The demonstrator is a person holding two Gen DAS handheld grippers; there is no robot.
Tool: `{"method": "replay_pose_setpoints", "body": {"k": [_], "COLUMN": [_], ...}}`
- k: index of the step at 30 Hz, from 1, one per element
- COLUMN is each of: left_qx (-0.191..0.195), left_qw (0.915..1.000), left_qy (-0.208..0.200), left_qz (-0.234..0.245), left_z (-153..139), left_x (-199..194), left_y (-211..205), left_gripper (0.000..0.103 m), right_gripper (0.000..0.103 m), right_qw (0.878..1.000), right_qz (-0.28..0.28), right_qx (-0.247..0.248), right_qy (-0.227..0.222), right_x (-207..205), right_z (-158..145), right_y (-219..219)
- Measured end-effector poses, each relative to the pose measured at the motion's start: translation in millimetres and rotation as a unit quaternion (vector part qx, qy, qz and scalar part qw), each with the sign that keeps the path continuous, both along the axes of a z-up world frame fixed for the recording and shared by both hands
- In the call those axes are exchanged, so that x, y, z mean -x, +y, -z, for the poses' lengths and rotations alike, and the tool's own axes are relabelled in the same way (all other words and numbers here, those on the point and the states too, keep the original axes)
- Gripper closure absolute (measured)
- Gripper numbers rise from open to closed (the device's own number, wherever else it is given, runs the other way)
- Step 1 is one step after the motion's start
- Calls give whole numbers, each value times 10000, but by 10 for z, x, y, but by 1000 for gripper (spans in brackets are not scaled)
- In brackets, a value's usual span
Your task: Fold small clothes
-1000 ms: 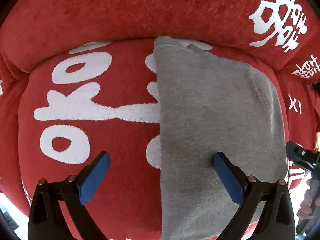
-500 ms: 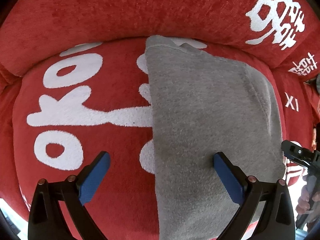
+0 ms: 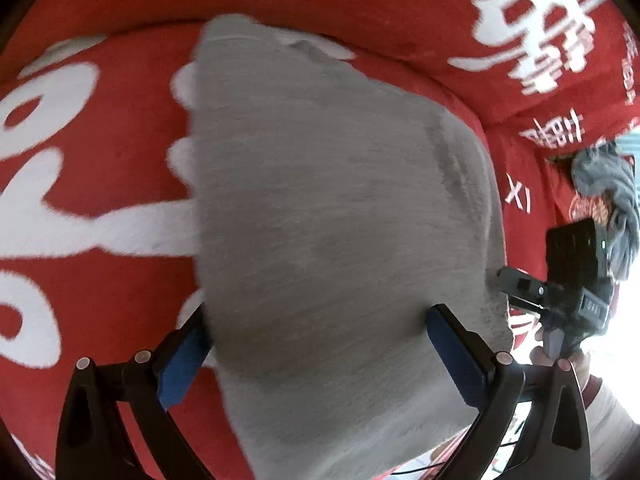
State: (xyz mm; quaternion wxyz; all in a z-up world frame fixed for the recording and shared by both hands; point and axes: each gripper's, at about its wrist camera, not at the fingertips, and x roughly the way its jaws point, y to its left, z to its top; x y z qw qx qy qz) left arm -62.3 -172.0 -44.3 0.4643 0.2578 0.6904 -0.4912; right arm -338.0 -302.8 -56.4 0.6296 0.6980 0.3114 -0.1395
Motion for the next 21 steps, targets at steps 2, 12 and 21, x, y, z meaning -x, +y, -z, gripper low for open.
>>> {"method": "replay_pose_setpoints", "body": {"k": [2, 12, 21], "left_qx": [-44, 497, 1041], "left_qw": [9999, 9985, 9939], "left_qy": [-151, -196, 327], "left_qz": [71, -143, -174], "left_z": [-6, -309, -783], "left_x": [56, 2, -189], "left_y": [-26, 159, 493], "left_gripper": [0, 58, 60], "right_gripper": [38, 75, 75], "right_qw": [10000, 9995, 9976], "right_qz": [-66, 225, 527], "right_qx": [6, 202, 160], "right_qy": [-39, 39, -414], "right_x": [-124, -189, -355], "right_z": [11, -282, -750], "right_y": [20, 219, 571]}}
